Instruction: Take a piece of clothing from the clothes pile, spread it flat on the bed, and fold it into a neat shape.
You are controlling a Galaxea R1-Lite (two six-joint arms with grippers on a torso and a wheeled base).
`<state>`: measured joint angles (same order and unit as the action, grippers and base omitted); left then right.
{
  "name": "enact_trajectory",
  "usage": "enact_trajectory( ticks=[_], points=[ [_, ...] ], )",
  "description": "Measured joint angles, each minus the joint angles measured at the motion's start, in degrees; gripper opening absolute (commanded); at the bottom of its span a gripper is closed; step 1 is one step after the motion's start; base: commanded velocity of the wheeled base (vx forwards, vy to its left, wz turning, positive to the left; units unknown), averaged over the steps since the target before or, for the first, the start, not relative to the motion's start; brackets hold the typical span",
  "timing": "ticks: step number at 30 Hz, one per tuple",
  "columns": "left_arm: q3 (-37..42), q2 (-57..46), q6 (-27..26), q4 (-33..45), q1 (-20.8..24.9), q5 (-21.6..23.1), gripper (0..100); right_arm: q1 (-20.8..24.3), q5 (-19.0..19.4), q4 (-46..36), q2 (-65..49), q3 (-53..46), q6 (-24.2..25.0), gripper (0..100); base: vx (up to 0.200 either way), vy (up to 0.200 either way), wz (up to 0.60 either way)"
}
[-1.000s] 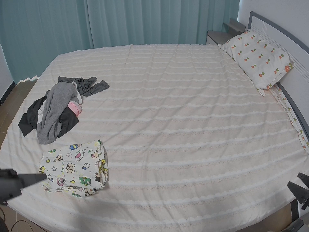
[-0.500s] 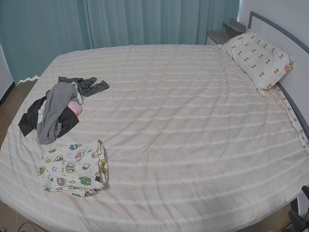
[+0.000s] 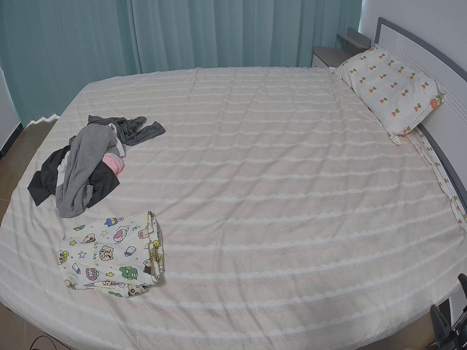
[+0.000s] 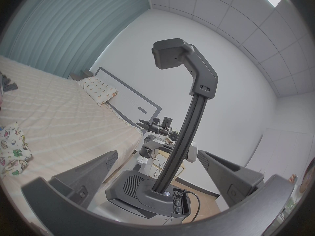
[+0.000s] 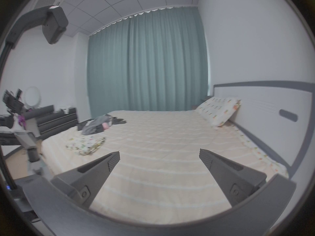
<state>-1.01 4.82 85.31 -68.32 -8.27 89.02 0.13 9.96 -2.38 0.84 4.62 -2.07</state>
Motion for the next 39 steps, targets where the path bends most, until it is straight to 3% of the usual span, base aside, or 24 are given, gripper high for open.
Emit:
enact_trajectory(
  ticks=[3,7,12,17,20,28,34,38,39],
  points=[
    [0.00,-0.20,-0.05,0.77,-0.16,-0.28,100,-0.02,-3.07,1.05,-0.11,-1.40,-0.52,100,0.000,0.000,0.00],
    [0.00,-0.35,-0.20,8.37,-1.01,-1.27,100,-0.06,-4.17,1.37,-0.16,-2.08,-0.55,100,0.000,0.000,0.00],
    [0.02,-0.39,-2.93,19.98,-1.79,-8.74,100,-0.06,-4.84,1.56,-0.16,-2.39,0.38,100,0.000,0.000,0.00],
    [0.02,-0.39,-13.41,34.00,-2.12,-14.59,100,-0.06,-5.14,1.72,-0.16,-2.47,1.50,100,0.000,0.000,0.00],
    [0.02,-0.39,-23.83,41.36,-2.23,-20.64,100,-0.06,-5.39,1.73,-0.16,-2.54,1.89,100,0.000,0.000,0.00],
    [0.00,-0.38,-45.79,50.66,-2.40,-48.42,100,-0.06,-5.72,1.78,-0.16,-2.61,1.56,100,0.000,0.000,0.00],
    [0.00,-0.30,-64.84,57.72,-2.43,-73.03,100,-0.06,-5.86,1.87,-0.13,-2.69,-0.30,100,0.000,0.000,0.00],
    [0.00,-0.27,-76.58,61.62,-2.43,-85.00,100,-0.06,-6.19,1.76,-0.11,-2.69,-1.12,100,0.000,0.000,0.00],
    [0.00,-0.27,-77.43,62.14,-2.43,-85.63,100,-0.06,-6.24,1.73,-0.11,-2.69,-1.21,100,0.000,0.000,0.00]
  ],
)
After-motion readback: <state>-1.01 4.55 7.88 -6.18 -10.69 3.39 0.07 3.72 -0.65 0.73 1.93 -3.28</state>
